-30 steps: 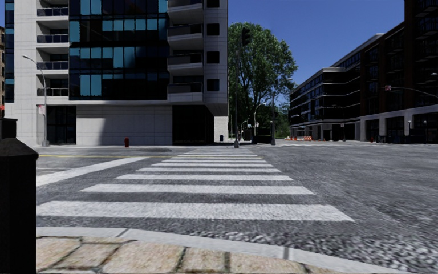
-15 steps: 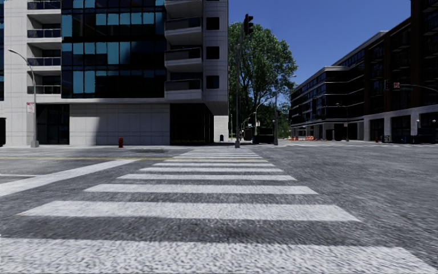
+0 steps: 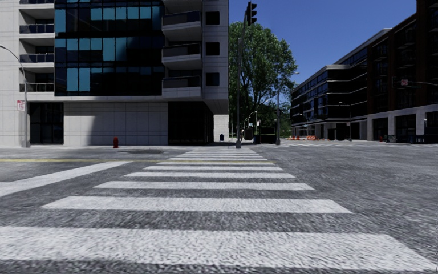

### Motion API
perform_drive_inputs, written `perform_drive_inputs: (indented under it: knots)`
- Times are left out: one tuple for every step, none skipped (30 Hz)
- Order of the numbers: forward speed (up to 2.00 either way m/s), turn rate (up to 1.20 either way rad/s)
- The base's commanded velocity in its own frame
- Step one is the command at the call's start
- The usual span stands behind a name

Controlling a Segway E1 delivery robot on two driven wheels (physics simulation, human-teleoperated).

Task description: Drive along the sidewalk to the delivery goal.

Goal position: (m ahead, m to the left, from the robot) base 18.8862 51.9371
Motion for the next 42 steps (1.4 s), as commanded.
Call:
perform_drive_inputs:
  knots:
    - [1.41, 0.00]
    - [1.40, 0.00]
    - [1.40, 0.00]
    - [1.40, 0.00]
    - [1.40, 0.00]
    - [1.40, 0.00]
    - [1.40, 0.00]
    - [1.40, 0.00]
    - [1.40, 0.00]
    - [1.40, 0.00]
    - [1.40, 0.00]
    - [1.40, 0.00]
    - [1.40, 0.00]
    - [1.40, 0.00]
    - [1.40, 0.00]
    - [1.40, 0.00]
    - [1.40, 0.00]
    - [1.40, 0.00]
    - [1.40, 0.00]
    - [1.40, 0.00]
    - [1.40, 0.00]
    - [1.45, 0.00]
    - [1.45, 0.00]
    - [2.00, 0.00]
    - [2.00, 0.00]
    - [2.00, 0.00]
    - [2.00, 0.00]
    - [2.00, 0.00]
    - [2.00, 0.00]
    - [2.00, 0.00]
    - [2.00, 0.00]
    - [2.00, 0.00]
    - [2.00, 0.00]
    - [2.00, 0.00]
    - [2.00, 0.00]
    - [2.00, 0.00]
    - [2.00, 0.00]
    - [2.00, 0.00]
    - [2.00, 0.00]
    - [2.00, 0.00]
    - [2.00, 0.00]
    - [2.00, 0.00]
